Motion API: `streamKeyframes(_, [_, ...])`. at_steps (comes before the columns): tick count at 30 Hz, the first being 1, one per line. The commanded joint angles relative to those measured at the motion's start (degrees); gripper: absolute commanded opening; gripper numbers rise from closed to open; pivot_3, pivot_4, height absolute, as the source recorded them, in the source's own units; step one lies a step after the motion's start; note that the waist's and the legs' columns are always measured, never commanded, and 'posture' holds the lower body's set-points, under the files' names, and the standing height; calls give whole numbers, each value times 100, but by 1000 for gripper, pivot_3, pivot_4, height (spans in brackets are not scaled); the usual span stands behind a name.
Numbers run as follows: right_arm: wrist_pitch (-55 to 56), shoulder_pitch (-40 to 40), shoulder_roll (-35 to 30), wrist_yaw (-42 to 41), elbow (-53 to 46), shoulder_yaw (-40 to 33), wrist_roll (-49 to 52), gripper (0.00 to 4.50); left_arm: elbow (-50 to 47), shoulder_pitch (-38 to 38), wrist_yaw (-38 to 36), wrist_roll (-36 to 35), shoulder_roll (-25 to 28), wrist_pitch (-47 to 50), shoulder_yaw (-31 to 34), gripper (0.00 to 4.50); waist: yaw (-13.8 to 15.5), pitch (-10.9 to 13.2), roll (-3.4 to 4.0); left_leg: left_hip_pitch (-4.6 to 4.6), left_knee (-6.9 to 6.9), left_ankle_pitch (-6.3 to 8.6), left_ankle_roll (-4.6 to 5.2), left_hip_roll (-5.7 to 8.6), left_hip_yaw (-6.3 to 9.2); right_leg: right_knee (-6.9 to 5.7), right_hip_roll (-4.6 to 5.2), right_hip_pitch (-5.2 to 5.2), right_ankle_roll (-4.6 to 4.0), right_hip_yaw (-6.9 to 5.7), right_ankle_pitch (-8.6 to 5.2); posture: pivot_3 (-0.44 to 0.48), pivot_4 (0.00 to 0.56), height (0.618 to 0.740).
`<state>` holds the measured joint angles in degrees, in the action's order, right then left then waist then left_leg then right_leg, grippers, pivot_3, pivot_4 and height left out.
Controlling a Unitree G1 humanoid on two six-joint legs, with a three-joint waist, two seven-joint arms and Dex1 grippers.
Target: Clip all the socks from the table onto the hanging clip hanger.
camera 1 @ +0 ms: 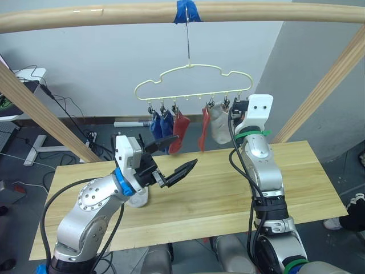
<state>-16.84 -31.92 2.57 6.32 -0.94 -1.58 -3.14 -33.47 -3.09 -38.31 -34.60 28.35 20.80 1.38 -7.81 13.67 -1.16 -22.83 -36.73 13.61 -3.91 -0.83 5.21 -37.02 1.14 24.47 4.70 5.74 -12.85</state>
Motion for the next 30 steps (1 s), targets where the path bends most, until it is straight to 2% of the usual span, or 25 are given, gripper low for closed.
streamKeyframes(1, [110, -95, 32, 7, -100, 5, 62, 1802, -127, -15, -40, 48, -33, -144, -30, 4500, 0, 0, 0, 0, 0, 0, 0, 0, 0, 0, 0, 0, 0, 0, 0, -69, 192, 740])
streamKeyframes(9, [105, -81, 59, -25, -109, -11, 122, 1802, -149, 27, -52, 48, -28, -159, -19, 4500, 0, 0, 0, 0, 0, 0, 0, 0, 0, 0, 0, 0, 0, 0, 0, -68, 190, 740])
streamKeyframes(12, [105, -81, 68, -27, -106, -27, 145, 1240, -121, 42, -71, 69, -38, -189, -30, 4500, 0, 0, 0, 0, 0, 0, 0, 0, 0, 0, 0, 0, 0, 0, 0, -68, 190, 740])
streamKeyframes(13, [99, -77, 71, -26, -111, -32, 153, 872, -117, 44, -75, 78, -43, -199, -37, 4500, 0, 0, 0, 0, 0, 0, 0, 0, 0, 0, 0, 0, 0, 0, 0, -69, 190, 740])
streamKeyframes(17, [98, -57, 55, -19, -143, -28, 175, 27, -130, 46, -73, 109, -67, -211, -70, 4500, 0, -1, 0, 1, -1, 0, 0, 0, 0, 0, 0, -1, 0, -1, 0, -71, 188, 740])
streamKeyframes(25, [84, -34, 0, -17, -206, -15, 182, 9, -162, 25, -38, 117, -61, -208, -112, 4500, 19, -1, 0, 0, -2, 0, 0, 0, 3, 0, 0, -3, 0, -2, 0, -72, 190, 740])
streamKeyframes(28, [-147, -60, -286, -408, -299, -7, 310, 9, -113, 14, -49, 118, -48, -201, -98, 4500, 27, -1, 0, 0, -2, 0, 0, 1, 2, 0, 0, -3, 0, -2, 0, -79, 198, 740])
streamKeyframes(30, [-453, -109, -730, -921, -460, -143, 551, 9, -88, 62, -70, 93, -4, -137, -85, 4500, 47, -1, 0, 0, -5, 0, 0, 1, 3, 2, 1, -5, 1, -2, 0, -81, 204, 740])
